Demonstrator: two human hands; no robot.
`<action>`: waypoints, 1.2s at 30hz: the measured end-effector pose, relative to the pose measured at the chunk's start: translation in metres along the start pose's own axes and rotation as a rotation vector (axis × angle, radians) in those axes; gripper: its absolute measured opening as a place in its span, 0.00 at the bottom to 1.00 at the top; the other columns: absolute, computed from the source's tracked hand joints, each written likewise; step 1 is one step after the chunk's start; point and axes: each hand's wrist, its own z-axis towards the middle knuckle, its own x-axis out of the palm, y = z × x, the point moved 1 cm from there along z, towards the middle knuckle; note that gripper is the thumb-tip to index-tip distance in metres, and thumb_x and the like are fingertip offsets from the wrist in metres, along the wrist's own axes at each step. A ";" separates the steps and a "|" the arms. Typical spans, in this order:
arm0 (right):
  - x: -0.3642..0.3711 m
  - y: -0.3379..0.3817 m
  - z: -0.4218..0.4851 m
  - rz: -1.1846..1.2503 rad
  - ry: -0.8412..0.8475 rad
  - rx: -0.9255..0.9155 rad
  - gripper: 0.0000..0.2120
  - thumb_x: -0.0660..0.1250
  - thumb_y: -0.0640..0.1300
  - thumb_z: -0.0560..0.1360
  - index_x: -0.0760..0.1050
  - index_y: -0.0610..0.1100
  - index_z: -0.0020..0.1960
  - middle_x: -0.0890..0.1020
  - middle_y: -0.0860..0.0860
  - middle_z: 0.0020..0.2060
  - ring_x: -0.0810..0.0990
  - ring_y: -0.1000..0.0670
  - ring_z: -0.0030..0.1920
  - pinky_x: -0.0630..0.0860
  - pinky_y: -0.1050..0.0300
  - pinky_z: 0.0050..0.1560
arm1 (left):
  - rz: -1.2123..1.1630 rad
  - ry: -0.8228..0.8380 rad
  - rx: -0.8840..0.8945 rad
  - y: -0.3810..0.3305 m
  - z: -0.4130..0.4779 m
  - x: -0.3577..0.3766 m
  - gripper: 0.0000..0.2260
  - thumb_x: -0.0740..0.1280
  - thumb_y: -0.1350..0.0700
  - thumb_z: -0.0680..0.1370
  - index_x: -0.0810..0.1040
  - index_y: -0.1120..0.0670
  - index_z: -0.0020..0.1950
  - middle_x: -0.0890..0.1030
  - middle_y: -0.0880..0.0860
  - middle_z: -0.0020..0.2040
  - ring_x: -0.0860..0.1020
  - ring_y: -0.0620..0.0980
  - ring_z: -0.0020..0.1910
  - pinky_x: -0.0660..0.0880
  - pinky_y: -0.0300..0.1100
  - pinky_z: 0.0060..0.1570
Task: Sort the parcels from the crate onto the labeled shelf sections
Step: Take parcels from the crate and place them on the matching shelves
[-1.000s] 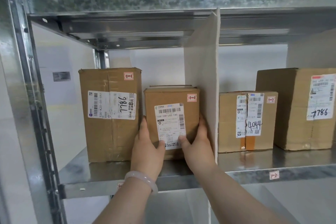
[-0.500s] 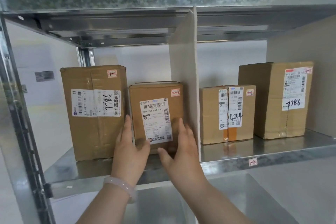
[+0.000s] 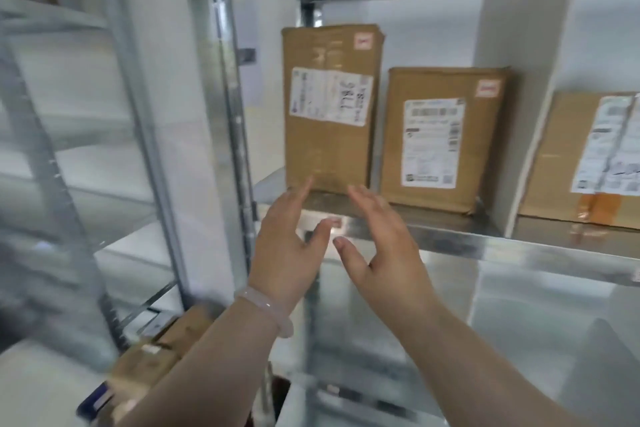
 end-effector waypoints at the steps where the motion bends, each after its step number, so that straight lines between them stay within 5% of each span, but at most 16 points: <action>1: 0.012 0.003 -0.004 0.024 0.037 -0.014 0.30 0.68 0.48 0.77 0.61 0.58 0.75 0.65 0.59 0.74 0.60 0.59 0.74 0.57 0.65 0.72 | 0.016 -0.012 -0.033 0.009 -0.007 -0.009 0.26 0.69 0.53 0.78 0.64 0.39 0.73 0.71 0.41 0.67 0.69 0.42 0.68 0.68 0.49 0.69; 7: 0.092 0.027 -0.039 0.165 0.348 -0.003 0.27 0.64 0.59 0.76 0.52 0.74 0.68 0.57 0.76 0.65 0.54 0.75 0.66 0.56 0.67 0.67 | 0.160 -0.049 -0.275 0.065 -0.063 -0.079 0.25 0.67 0.47 0.79 0.64 0.37 0.74 0.69 0.37 0.67 0.68 0.42 0.69 0.67 0.48 0.70; 13: 0.158 0.066 -0.066 0.263 0.567 0.105 0.31 0.63 0.63 0.75 0.49 0.74 0.71 0.58 0.72 0.68 0.56 0.66 0.67 0.57 0.61 0.71 | 0.196 -0.044 -0.420 0.112 -0.097 -0.143 0.25 0.67 0.47 0.79 0.64 0.37 0.74 0.69 0.39 0.72 0.67 0.37 0.68 0.64 0.40 0.70; 17: 0.210 0.096 -0.072 0.267 0.563 0.147 0.31 0.59 0.70 0.70 0.50 0.74 0.70 0.59 0.69 0.71 0.58 0.66 0.67 0.59 0.60 0.70 | 0.208 -0.004 -0.449 0.150 -0.103 -0.187 0.25 0.66 0.46 0.79 0.64 0.40 0.75 0.69 0.42 0.72 0.68 0.43 0.70 0.66 0.47 0.71; 21: 0.270 0.130 -0.076 0.290 0.559 0.228 0.30 0.60 0.69 0.69 0.50 0.76 0.66 0.60 0.70 0.68 0.59 0.67 0.66 0.57 0.66 0.66 | 0.201 0.070 -0.449 0.193 -0.101 -0.237 0.26 0.66 0.47 0.79 0.63 0.42 0.76 0.71 0.43 0.70 0.70 0.41 0.64 0.67 0.43 0.70; 27: 0.348 0.168 -0.085 0.298 0.557 0.324 0.30 0.66 0.61 0.73 0.50 0.73 0.66 0.58 0.79 0.59 0.56 0.82 0.56 0.57 0.86 0.48 | 0.140 0.199 -0.466 0.275 -0.097 -0.292 0.24 0.65 0.42 0.78 0.63 0.35 0.74 0.70 0.40 0.69 0.70 0.43 0.67 0.70 0.49 0.68; 32: 0.383 0.160 -0.091 0.232 0.548 0.446 0.29 0.66 0.59 0.75 0.51 0.75 0.65 0.58 0.82 0.56 0.63 0.71 0.61 0.57 0.80 0.55 | 0.061 0.286 -0.495 0.326 -0.089 -0.297 0.27 0.63 0.36 0.75 0.63 0.34 0.73 0.71 0.41 0.68 0.71 0.43 0.66 0.72 0.52 0.65; 36: 0.407 0.131 -0.087 0.179 0.489 0.566 0.33 0.66 0.63 0.73 0.53 0.70 0.73 0.65 0.68 0.67 0.66 0.62 0.67 0.62 0.65 0.64 | 0.044 0.359 -0.501 0.361 -0.072 -0.287 0.26 0.65 0.42 0.78 0.63 0.40 0.75 0.70 0.47 0.70 0.68 0.48 0.71 0.69 0.54 0.68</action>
